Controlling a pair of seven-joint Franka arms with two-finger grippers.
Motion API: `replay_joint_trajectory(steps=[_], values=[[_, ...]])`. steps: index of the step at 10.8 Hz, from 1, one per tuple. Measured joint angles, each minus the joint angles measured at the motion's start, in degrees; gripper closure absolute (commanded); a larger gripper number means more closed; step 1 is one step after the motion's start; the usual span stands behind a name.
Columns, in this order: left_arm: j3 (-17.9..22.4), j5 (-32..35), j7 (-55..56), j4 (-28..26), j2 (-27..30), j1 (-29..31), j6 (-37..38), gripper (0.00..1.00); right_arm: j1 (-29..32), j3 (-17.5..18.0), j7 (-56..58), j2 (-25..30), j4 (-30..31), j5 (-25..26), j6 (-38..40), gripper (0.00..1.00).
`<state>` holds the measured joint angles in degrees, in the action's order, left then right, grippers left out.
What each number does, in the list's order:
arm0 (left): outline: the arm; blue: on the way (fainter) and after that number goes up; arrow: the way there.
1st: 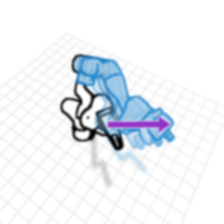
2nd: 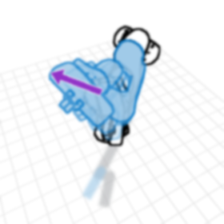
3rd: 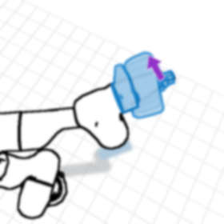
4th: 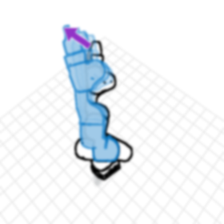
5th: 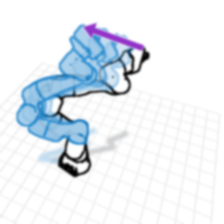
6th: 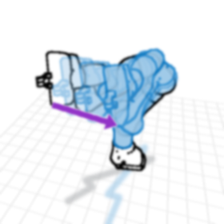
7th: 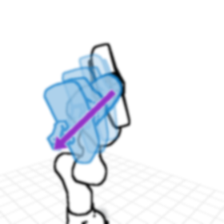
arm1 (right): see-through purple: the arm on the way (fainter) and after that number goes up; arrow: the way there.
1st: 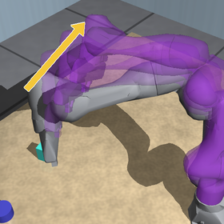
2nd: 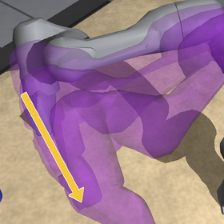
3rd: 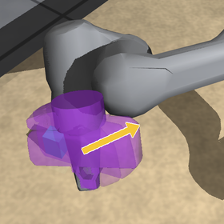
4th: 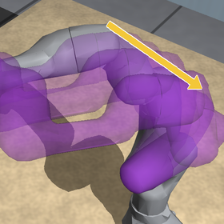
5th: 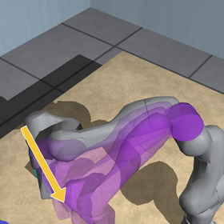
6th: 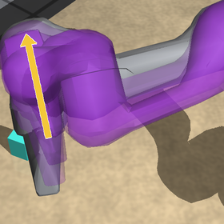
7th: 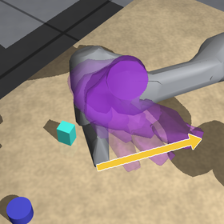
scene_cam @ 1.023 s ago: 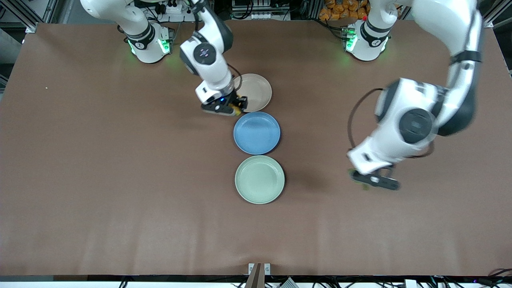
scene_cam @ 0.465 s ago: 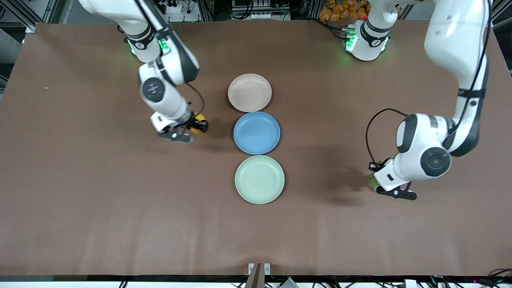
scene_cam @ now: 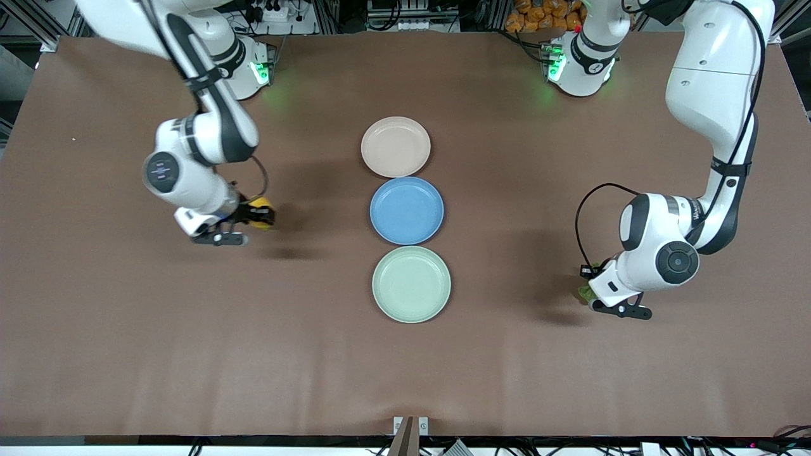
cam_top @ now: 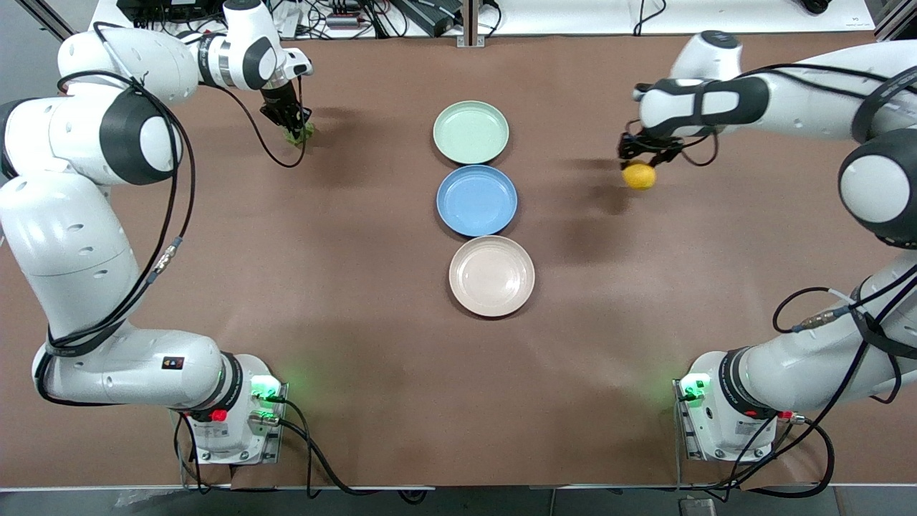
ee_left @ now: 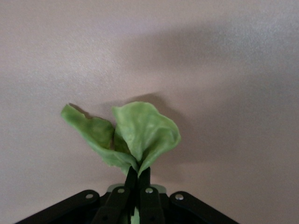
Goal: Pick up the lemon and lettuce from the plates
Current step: 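Lift the lettuce with the left gripper while the right gripper lifts the lemon, then lower the lettuce onto the table and open the left gripper, then lower the lemon onto the table with the right gripper and release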
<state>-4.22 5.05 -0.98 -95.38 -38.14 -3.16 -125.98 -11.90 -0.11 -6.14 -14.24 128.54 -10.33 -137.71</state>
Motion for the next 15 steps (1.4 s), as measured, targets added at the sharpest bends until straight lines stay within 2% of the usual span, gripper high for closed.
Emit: replay_joint_trajectory(steps=[3, 5, 8, 10, 11, 13, 14, 15], values=[[0.0, 0.0, -0.1, 0.8, 0.3, 0.3, -0.9, 0.0, 9.4, -0.1, 17.5, -1.0, -0.7, 0.1, 0.0, 1.0], [-0.1, 0.0, -0.1, 1.9, 1.8, 0.3, -1.0, 0.0, 14.0, -0.1, 24.8, -3.3, -3.0, 0.9, 0.0, 1.0], [-0.4, 0.0, -0.1, 2.5, 6.3, 0.2, -0.7, 0.0, 15.6, 0.0, 27.9, -7.0, -6.6, 1.9, -0.1, 1.0], [-0.4, 0.0, -0.1, 2.6, 10.1, 0.3, 2.3, 0.0, 15.6, 0.2, 28.1, -8.8, -9.2, 4.3, -0.6, 1.0], [-0.4, 0.0, -0.1, 3.0, 12.2, 0.4, 4.5, 0.0, 15.9, 0.2, 28.1, -10.1, -10.6, 4.9, -0.6, 0.9], [-0.3, 0.0, -0.1, 6.2, 15.6, 0.4, 11.8, 0.0, 16.3, 0.1, 28.1, -12.2, -12.0, 4.8, -0.6, 0.11], [-0.3, 0.0, -0.1, 9.0, 16.7, 0.4, 17.1, 0.0, 16.3, 0.1, 28.0, -12.7, -12.2, 4.8, -0.6, 0.0], [-0.5, 0.0, -0.1, 11.4, 17.6, 0.3, 22.5, 0.0, 16.3, 0.1, 27.2, -13.0, -12.4, 4.8, -0.5, 0.0]])
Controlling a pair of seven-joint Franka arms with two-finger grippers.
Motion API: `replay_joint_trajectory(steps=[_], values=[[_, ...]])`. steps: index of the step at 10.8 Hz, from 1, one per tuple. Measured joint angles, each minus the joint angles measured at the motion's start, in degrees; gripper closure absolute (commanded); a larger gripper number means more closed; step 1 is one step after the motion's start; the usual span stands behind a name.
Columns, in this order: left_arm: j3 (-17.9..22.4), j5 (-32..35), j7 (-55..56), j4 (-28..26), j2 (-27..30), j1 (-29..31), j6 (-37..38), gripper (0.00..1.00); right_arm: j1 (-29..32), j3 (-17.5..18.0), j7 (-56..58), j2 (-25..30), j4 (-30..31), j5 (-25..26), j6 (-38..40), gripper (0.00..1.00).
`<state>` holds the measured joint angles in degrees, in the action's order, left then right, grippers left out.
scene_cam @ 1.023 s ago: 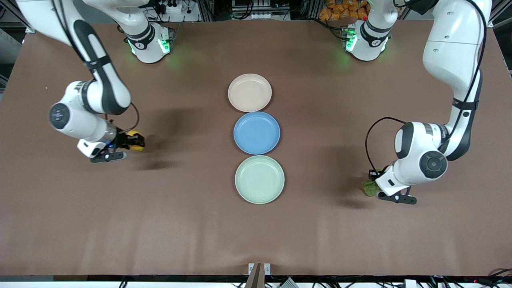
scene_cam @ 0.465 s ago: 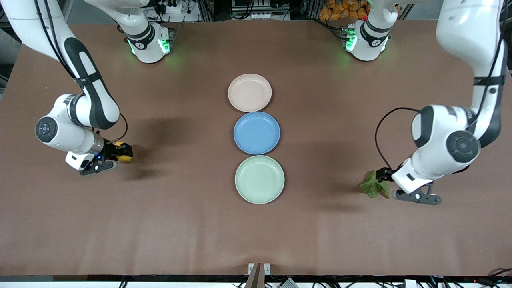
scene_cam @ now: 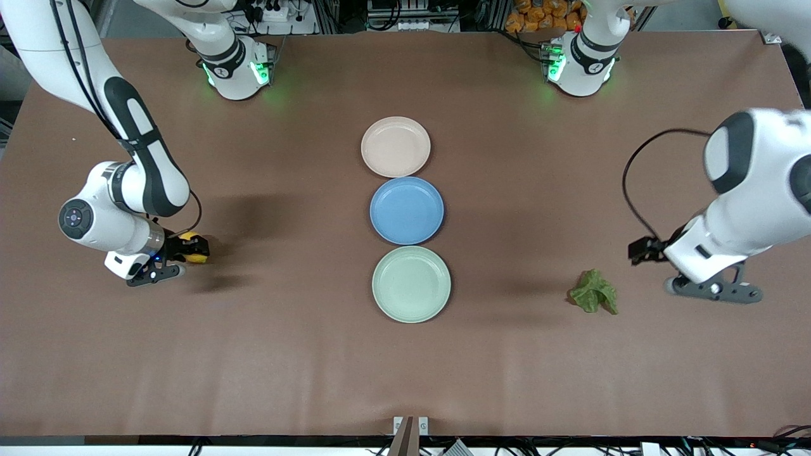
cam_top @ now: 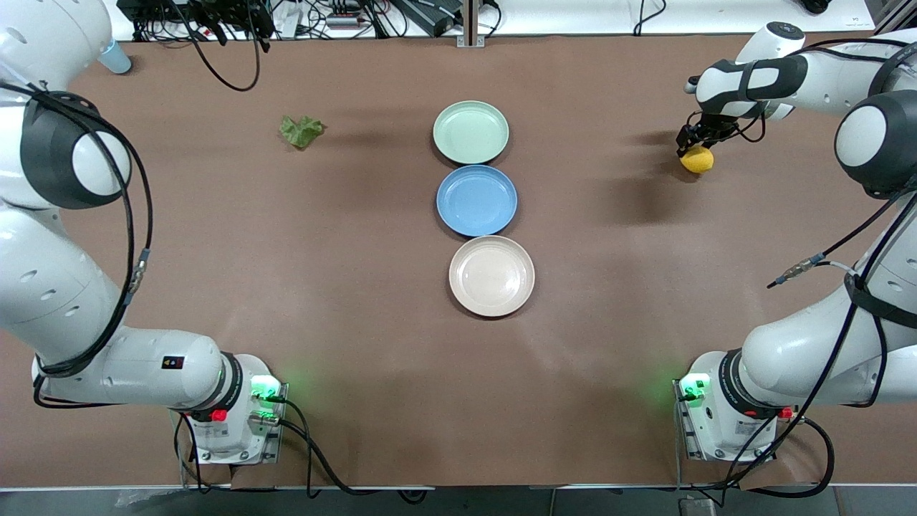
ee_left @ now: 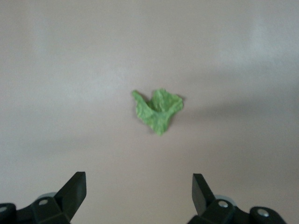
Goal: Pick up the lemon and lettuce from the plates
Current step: 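Lower the lemon onto the table with the right gripper and release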
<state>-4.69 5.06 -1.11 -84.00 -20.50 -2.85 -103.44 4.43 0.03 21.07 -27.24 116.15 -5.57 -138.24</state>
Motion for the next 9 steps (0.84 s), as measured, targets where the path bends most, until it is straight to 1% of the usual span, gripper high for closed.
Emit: replay_joint_trajectory(steps=[1, 2, 6, 9], values=[[-0.2, 0.0, 0.0, 1.4, 1.1, -0.2, 2.8, 0.0, 0.0, 0.0, -0.5, -0.1, -0.1, 0.0, 0.1, 0.0], [-0.3, 0.0, 0.0, 2.1, 2.6, -0.4, 3.8, 0.0, 0.0, 0.0, -0.6, -0.1, -0.1, 0.0, 0.1, 0.0], [0.0, 0.0, 0.0, 2.5, 9.0, 0.1, 4.8, 0.0, 0.0, 0.1, -0.6, 0.4, -1.5, 0.0, 0.1, 0.0], [0.4, -0.4, 1.0, 2.4, 11.8, 1.0, 4.9, 0.0, 0.0, 0.1, -0.7, 4.3, -2.0, 0.2, 2.7, 0.0]])
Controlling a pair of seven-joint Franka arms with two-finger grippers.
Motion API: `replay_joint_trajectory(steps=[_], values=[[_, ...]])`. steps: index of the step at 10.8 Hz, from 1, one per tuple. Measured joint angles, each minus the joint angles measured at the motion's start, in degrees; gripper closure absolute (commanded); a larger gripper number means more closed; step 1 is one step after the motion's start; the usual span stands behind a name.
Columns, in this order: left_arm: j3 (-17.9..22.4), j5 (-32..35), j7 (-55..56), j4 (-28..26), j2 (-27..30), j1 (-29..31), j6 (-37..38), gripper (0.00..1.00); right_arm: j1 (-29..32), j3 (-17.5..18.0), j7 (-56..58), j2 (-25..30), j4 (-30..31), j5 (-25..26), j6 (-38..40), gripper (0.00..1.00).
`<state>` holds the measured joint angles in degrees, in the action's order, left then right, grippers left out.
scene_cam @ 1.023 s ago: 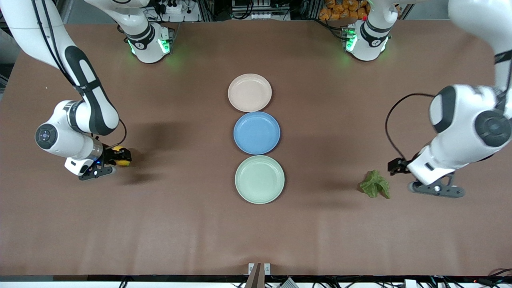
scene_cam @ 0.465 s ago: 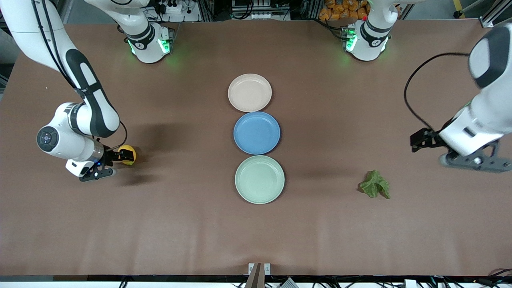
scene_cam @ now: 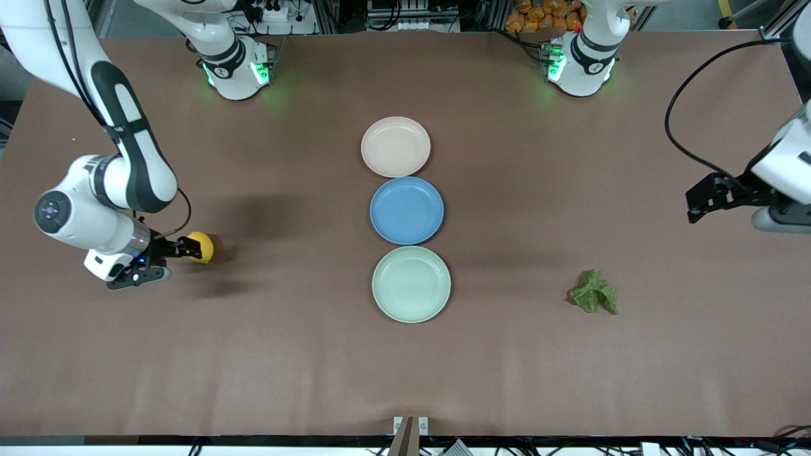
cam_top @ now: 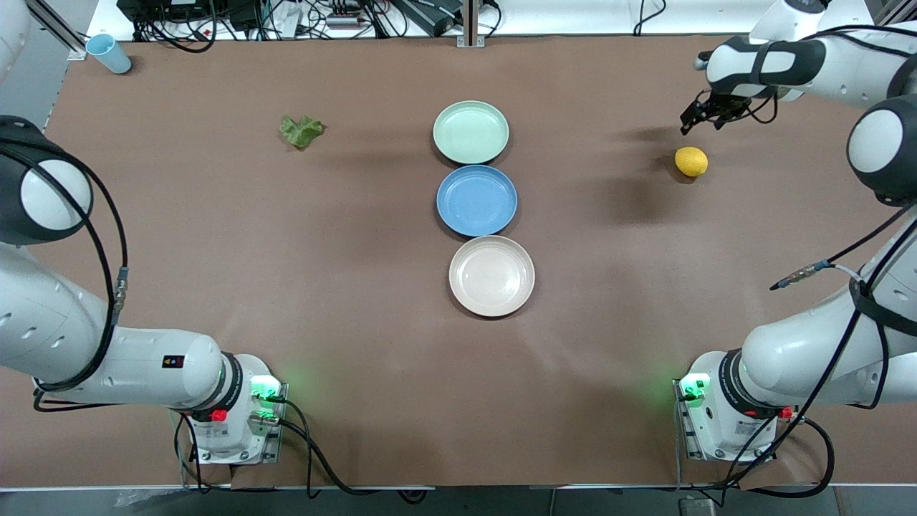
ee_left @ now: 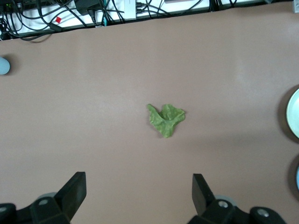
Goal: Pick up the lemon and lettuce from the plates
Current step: 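Lower the lemon onto the table with the right gripper and release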
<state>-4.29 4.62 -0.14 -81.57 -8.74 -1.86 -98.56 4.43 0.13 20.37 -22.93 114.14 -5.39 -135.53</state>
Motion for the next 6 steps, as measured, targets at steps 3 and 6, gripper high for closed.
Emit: replay_joint_trajectory(steps=[3, 6], values=[[0.1, -4.2, 0.1, -0.5, 1.3, 2.5, 0.2, 0.0, 0.0, -0.1, 0.0, 6.6, 2.0, 2.0, 3.7, 0.0], [0.0, -4.6, 0.1, -2.6, 3.6, 2.8, 0.3, 0.0, -0.1, 0.1, 0.0, 17.6, 10.7, 2.3, 4.3, 0.0]])
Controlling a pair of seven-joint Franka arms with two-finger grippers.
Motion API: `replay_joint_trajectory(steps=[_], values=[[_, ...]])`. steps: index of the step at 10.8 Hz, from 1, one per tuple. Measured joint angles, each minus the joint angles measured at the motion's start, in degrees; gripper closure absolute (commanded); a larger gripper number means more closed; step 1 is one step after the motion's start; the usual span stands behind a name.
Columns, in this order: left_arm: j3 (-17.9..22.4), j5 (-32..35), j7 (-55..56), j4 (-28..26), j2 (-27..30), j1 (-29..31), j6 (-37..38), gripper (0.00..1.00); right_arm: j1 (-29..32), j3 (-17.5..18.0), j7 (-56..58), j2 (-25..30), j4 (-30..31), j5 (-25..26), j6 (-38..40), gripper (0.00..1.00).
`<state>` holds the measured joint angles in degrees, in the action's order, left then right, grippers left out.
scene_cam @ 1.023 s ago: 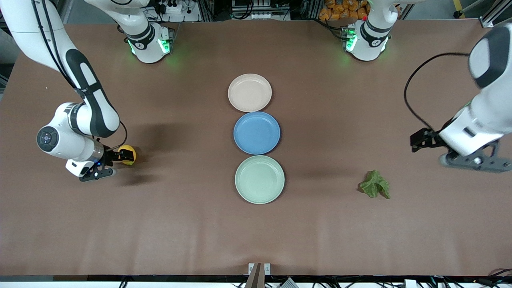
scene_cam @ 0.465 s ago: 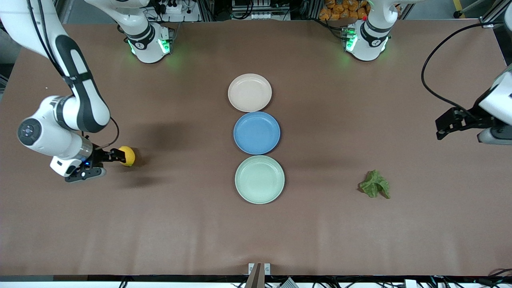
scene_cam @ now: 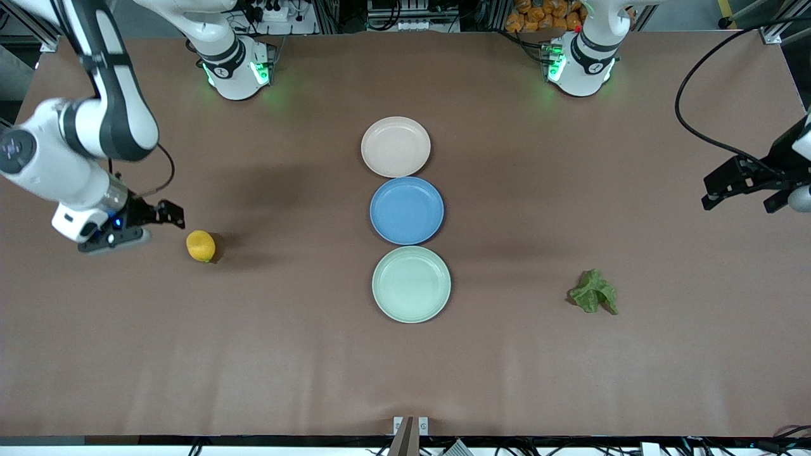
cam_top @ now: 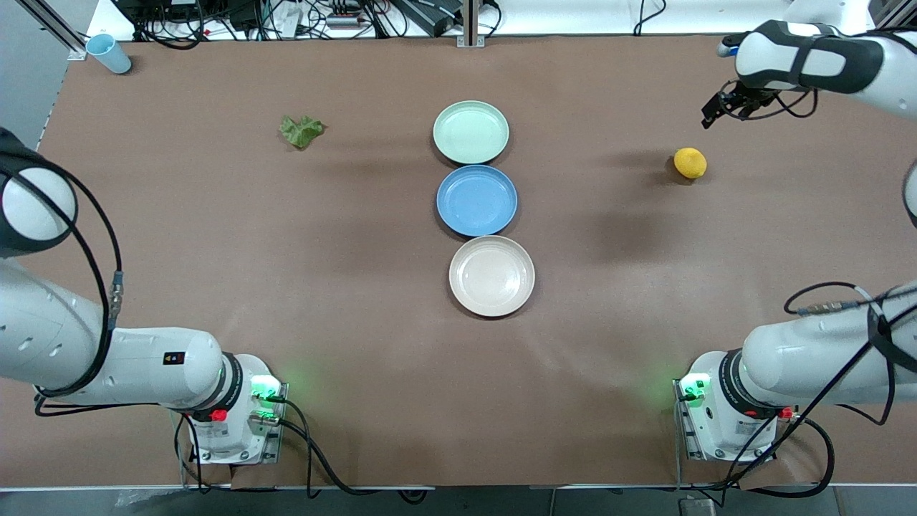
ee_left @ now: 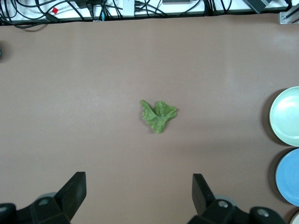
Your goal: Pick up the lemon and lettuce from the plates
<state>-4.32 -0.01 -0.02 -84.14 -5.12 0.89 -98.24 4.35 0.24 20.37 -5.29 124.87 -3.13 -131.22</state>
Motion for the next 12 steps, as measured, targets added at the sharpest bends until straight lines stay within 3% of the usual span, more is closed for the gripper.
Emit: replay_joint_trajectory(steps=[2, 4, 12], values=[[-0.1, 0.0, 0.0, -2.8, 2.3, 0.0, 0.3, 0.0, 0.0, 0.1, -0.1, 5.4, 3.8, 0.6, 3.0, 0.0], [-0.4, 0.0, 0.0, -5.6, 3.8, -0.2, 0.3, 0.0, 0.0, 0.1, -1.3, 7.5, 2.8, 0.9, 6.6, 0.0], [-0.5, 0.0, 0.0, -8.7, 7.1, -0.2, 0.3, 0.0, 0.7, -0.7, -4.0, 8.2, -21.2, 1.1, 29.9, 0.0]])
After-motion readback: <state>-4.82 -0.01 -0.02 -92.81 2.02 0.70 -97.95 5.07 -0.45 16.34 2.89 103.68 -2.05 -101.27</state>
